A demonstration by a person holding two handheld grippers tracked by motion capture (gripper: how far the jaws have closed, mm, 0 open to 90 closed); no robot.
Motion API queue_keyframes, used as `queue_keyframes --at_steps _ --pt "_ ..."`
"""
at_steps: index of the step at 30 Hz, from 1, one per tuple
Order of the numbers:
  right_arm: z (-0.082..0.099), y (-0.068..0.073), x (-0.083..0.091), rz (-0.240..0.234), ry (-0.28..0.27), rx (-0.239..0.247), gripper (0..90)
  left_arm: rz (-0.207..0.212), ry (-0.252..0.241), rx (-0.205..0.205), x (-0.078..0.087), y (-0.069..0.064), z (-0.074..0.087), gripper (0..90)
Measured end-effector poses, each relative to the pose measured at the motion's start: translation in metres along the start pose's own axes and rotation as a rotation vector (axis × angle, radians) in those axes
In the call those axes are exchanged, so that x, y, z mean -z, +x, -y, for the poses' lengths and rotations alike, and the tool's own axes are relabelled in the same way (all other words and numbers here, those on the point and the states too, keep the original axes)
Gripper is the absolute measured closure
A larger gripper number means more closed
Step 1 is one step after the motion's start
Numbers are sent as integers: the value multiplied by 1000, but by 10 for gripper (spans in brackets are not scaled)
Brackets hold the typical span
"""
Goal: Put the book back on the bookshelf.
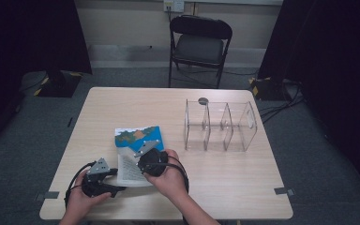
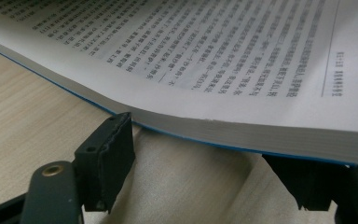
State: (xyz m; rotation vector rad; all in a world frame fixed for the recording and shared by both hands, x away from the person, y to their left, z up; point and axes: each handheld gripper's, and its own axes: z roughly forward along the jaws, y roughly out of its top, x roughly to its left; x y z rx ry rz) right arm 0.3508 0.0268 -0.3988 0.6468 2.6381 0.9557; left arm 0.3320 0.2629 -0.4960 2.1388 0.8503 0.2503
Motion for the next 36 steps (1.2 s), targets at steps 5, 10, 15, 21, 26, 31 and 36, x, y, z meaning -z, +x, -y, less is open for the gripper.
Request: queue_keyframes --at_steps 5,10,15,21,26,31,36 --pt "17 5 -11 -22 5 -15 722 8 -5 13 2 1 -3 220" --pt "28 8 -19 -41 -2 -30 710 -12 7 -9 0 0 -2 213" --pt "33 7 -22 -65 -17 -34 678 2 -3 7 0 -1 -3 212" --pt "39 11 -28 -89 -36 -44 615 4 -13 14 1 -1 -3 212" --pt "42 11 -30 -114 -45 -40 557 7 -4 15 0 -1 -3 212" --pt "46 10 -33 -171 -65 -42 407 18 7 13 -1 1 -3 211" --pt "52 11 -35 -175 -102 -57 361 19 7 25 -1 1 -2 213"
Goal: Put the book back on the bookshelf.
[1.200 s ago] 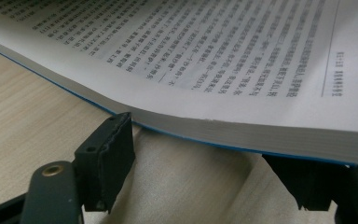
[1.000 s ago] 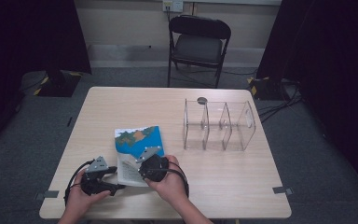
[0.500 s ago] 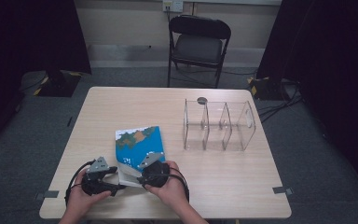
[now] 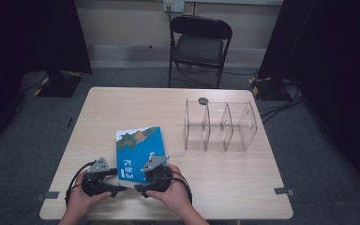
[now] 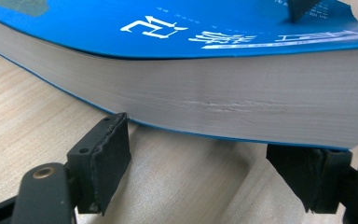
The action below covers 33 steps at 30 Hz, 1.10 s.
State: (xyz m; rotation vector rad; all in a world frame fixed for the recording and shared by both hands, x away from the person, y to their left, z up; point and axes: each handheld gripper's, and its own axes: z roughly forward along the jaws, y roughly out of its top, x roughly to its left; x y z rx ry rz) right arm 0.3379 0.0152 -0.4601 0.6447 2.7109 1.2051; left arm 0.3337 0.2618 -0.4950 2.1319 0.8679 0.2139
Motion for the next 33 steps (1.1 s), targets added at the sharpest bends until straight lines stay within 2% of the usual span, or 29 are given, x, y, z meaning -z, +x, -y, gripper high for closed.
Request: queue_keyframes --at_steps 3,6,7,8,10,12,14,16,18,25,33 --pt "4 1 -4 25 -22 51 282 -4 7 -7 1 0 -1 214" --pt "7 5 -7 63 -19 138 268 -1 10 -8 1 0 -2 215" --pt "8 6 -9 74 -24 158 238 -1 7 -13 1 0 -3 215" --pt "10 9 -12 101 -28 195 229 -4 9 -6 1 -1 -3 215" --pt "11 12 -15 133 -22 237 227 -6 10 -2 1 -2 -4 216" --pt "12 12 -16 148 -27 246 227 -8 19 -8 2 -1 -5 216" --pt "13 12 -19 170 -38 291 228 -9 19 -13 2 -1 -5 216" --pt "15 13 -22 184 -53 287 229 -15 19 -9 2 -2 -6 216" --pt "16 12 -25 212 -64 322 230 -15 23 -11 2 -2 -6 215" --pt "15 12 -31 230 -72 353 231 -13 24 -14 2 -2 -7 216" --pt "15 13 -31 235 -66 359 243 -18 26 -15 3 -3 -8 217"
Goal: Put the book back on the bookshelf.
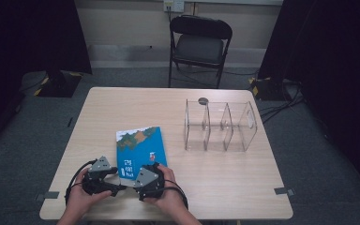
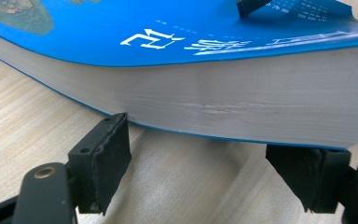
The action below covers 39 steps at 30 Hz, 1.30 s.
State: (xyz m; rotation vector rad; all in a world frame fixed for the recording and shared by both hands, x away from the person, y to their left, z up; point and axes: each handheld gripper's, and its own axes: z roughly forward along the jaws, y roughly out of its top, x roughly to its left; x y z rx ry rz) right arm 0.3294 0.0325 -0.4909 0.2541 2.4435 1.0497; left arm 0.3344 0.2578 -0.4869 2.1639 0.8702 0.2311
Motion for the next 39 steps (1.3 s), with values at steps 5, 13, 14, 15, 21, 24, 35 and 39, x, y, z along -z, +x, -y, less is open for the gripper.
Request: queue_keyframes --at_steps 5,13,14,15,21,24,35,39 --pt "0 -1 1 -1 -4 1 287 5 -8 13 0 0 -1 213" --pt "-5 -3 8 -11 8 -10 428 -15 3 -22 1 -2 -3 191" --pt "-5 -3 8 -11 5 -11 436 -12 -8 -24 1 -2 -3 193" --pt "-5 -3 9 -8 5 -11 450 -12 -11 -26 1 -2 -3 194" --pt "-8 -2 13 5 13 -27 510 -34 1 -56 0 0 3 162" --pt "-9 -3 14 1 24 -31 529 -41 15 -75 -1 2 5 163" --pt "-14 -7 20 -3 54 -55 560 -27 31 -100 3 9 9 160" --pt "-18 -12 26 -9 56 -83 571 -25 32 -117 2 8 8 160"
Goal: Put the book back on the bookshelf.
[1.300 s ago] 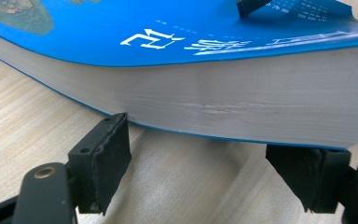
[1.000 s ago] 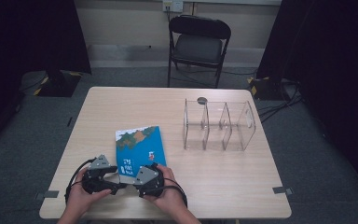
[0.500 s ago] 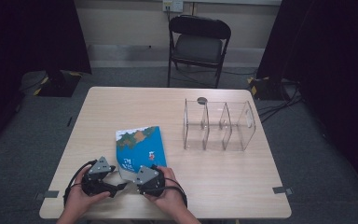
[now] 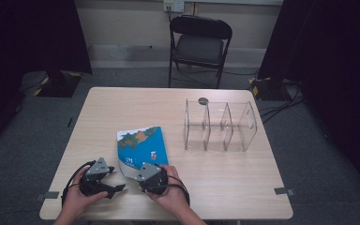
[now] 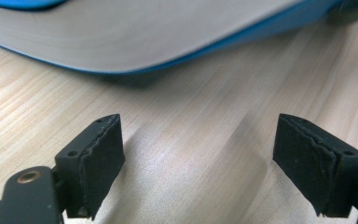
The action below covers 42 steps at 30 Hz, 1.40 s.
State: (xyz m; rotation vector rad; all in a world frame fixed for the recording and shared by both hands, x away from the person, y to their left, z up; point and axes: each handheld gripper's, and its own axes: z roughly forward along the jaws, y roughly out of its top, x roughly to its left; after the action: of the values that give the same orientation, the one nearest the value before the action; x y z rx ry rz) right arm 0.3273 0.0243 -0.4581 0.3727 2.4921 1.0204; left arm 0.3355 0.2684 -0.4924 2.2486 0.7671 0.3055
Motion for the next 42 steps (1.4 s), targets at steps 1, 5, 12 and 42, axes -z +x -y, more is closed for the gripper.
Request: queue_keyframes --at_steps 1,5,12,42 --pt "-1 -2 2 -2 -1 -5 573 -5 1 -7 0 0 0 160" --pt "-5 -7 9 -7 -11 -26 581 -31 4 -2 -3 -2 2 160" --pt "-9 -13 15 -10 -11 -57 588 -10 -18 -12 -3 1 6 149" --pt "-40 -32 48 -102 65 -169 598 3 -48 -8 -3 4 10 141"
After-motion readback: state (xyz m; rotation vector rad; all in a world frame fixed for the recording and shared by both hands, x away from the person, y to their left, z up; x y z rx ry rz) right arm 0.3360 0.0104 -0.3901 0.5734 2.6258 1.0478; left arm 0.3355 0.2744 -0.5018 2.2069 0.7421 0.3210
